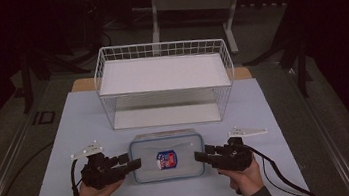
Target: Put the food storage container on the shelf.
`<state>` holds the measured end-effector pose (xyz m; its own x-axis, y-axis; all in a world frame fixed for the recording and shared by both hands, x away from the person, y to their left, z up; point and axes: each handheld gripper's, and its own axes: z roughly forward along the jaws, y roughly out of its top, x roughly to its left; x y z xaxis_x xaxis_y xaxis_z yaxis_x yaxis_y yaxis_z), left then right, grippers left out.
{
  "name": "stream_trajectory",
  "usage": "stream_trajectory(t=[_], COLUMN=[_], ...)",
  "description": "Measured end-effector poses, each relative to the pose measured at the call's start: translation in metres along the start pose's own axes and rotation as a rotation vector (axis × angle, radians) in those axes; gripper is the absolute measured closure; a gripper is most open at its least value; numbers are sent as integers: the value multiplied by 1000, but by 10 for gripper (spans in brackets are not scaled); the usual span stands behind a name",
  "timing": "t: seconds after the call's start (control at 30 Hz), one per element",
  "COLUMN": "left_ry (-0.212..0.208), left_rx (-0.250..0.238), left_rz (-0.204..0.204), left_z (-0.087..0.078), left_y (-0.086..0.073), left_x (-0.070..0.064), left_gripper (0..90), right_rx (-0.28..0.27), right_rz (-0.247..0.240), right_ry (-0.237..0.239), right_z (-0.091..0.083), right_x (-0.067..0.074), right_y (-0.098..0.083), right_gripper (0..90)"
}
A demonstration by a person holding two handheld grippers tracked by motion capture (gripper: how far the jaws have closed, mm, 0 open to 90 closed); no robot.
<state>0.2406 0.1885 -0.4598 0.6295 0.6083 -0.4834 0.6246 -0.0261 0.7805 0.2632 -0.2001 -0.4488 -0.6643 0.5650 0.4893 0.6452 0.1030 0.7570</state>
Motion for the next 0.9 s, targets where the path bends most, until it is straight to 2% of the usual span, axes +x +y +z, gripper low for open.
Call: stream_trajectory(t=[0.53, 0.9], left_ry=[6, 16], left_rx=[-42, -93], left_rz=[107, 167], left_z=[-12, -24], left_y=[44, 78], left_x=[-22, -32], left_gripper=[484, 484], right_rx=[-87, -143], right_rz=[-78, -122], right_ry=[-6, 2], right_z=[-23, -30], right_x=[16, 27], right_y=[34, 61], right_gripper=[515, 515])
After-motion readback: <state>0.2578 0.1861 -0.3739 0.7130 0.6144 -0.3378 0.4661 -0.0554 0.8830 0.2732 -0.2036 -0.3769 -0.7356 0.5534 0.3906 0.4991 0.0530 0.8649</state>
